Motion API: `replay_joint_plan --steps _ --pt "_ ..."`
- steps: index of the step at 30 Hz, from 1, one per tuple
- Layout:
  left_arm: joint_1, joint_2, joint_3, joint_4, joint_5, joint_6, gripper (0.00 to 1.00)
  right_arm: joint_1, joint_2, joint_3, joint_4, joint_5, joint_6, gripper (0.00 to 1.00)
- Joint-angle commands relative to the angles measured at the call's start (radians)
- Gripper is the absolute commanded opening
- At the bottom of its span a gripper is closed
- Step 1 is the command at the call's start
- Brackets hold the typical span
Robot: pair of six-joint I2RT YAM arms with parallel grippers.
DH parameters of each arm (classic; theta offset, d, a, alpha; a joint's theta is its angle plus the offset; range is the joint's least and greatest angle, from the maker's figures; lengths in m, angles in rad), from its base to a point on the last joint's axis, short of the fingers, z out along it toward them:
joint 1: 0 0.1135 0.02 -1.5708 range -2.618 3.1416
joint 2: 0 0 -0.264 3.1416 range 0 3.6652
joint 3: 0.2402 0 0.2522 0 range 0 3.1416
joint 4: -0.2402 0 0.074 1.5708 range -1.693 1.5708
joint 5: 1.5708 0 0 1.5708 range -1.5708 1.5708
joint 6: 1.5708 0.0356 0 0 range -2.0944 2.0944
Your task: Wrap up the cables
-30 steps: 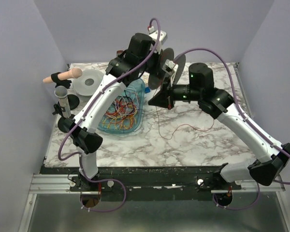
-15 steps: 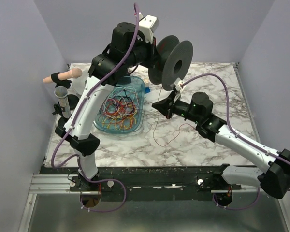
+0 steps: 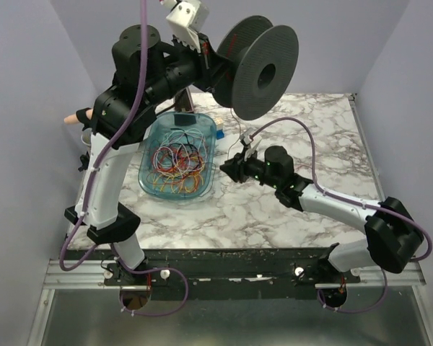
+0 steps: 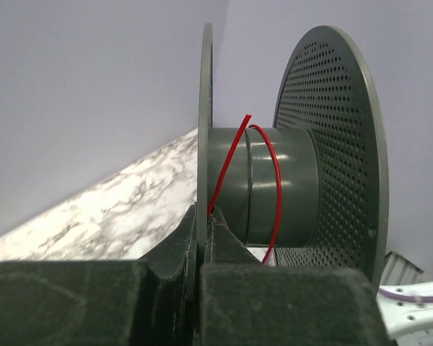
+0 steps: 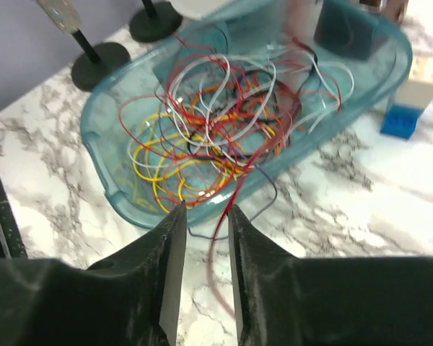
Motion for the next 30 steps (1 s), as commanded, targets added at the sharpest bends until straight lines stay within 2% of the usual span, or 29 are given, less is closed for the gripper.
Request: replay_joint_plan --steps 1,7,9,13,14,17,22,26,30 --pt "-0.009 -0.062 0.061 0.094 0.043 -0.028 0.00 0.007 0.035 -0.025 0.036 0.093 0.009 0.39" --pt "-0.011 -0.076 0.091 0.085 0.028 0.015 0.00 0.004 0.006 -0.083 -0.029 0.157 -0.050 0.50" --pt "-0.011 -0.076 0.101 0.083 0.022 0.028 0.00 0.003 -0.044 -0.117 -0.052 0.106 -0.095 0.57" --pt "-0.011 -0.073 0.107 0.085 0.023 0.048 0.00 0.003 -0.199 -0.250 -0.015 0.050 -0.125 0.80" --pt "-0.009 -0.070 0.110 0.085 0.025 0.048 0.00 0.001 -0.231 -0.272 -0.009 0.046 -0.126 0.81" --pt "-0.011 -0.065 0.116 0.088 0.031 0.047 0.00 -0.017 -0.305 -0.309 -0.041 0.009 -0.179 0.83" --pt "-0.011 -0.065 0.118 0.091 0.045 0.044 0.00 -0.131 -0.386 -0.352 -0.062 -0.200 -0.182 0.85" --pt "-0.011 -0.067 0.124 0.089 0.048 0.045 0.00 -0.174 -0.318 -0.306 -0.110 -0.142 -0.241 0.84" --pt "-0.011 -0.068 0.130 0.097 0.050 0.036 0.00 -0.208 -0.192 -0.229 -0.118 -0.241 -0.265 0.83"
